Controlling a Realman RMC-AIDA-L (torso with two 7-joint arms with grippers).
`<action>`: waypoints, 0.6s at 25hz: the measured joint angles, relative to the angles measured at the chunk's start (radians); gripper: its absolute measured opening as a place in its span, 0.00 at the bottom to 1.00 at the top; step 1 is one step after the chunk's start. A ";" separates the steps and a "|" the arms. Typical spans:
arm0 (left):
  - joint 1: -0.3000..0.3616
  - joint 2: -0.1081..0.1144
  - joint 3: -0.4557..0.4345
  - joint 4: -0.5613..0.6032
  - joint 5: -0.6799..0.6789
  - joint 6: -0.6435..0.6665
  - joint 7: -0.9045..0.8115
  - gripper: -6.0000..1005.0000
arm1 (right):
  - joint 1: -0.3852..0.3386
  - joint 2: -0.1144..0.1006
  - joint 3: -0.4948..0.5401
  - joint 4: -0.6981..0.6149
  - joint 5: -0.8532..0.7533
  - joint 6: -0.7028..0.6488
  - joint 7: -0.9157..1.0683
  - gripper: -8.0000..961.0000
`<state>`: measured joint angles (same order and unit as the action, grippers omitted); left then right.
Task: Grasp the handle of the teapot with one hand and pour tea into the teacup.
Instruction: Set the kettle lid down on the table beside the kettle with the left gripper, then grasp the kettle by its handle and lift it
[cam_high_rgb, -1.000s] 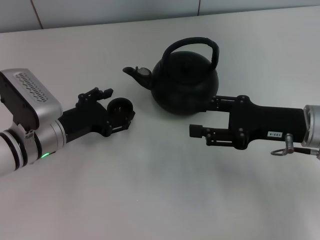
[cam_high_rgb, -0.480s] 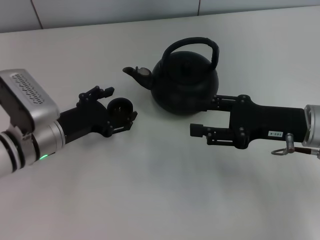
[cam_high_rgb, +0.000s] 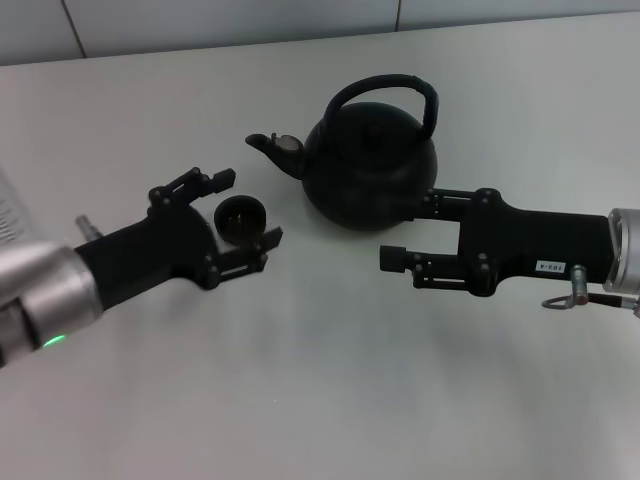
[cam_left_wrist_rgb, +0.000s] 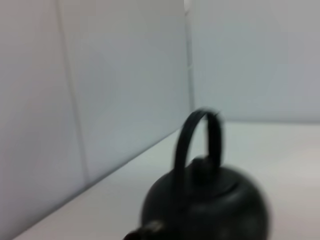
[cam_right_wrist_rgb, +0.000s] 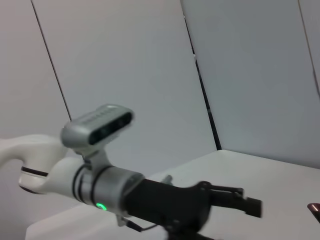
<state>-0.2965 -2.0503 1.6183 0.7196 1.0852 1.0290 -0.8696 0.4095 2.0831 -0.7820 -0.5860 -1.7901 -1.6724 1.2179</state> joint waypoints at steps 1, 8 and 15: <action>0.009 0.013 -0.019 0.009 0.022 0.071 -0.015 0.86 | 0.000 0.000 0.000 0.000 0.000 0.000 0.000 0.71; -0.008 0.083 -0.286 0.023 0.281 0.470 -0.254 0.84 | -0.001 0.000 0.002 -0.003 0.008 0.042 0.000 0.71; -0.038 0.095 -0.532 0.102 0.543 0.582 -0.431 0.73 | -0.011 0.002 0.002 0.000 0.090 0.100 0.000 0.71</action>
<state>-0.3348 -1.9552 1.0863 0.8220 1.6282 1.6108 -1.3003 0.3987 2.0848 -0.7800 -0.5858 -1.6999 -1.5719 1.2179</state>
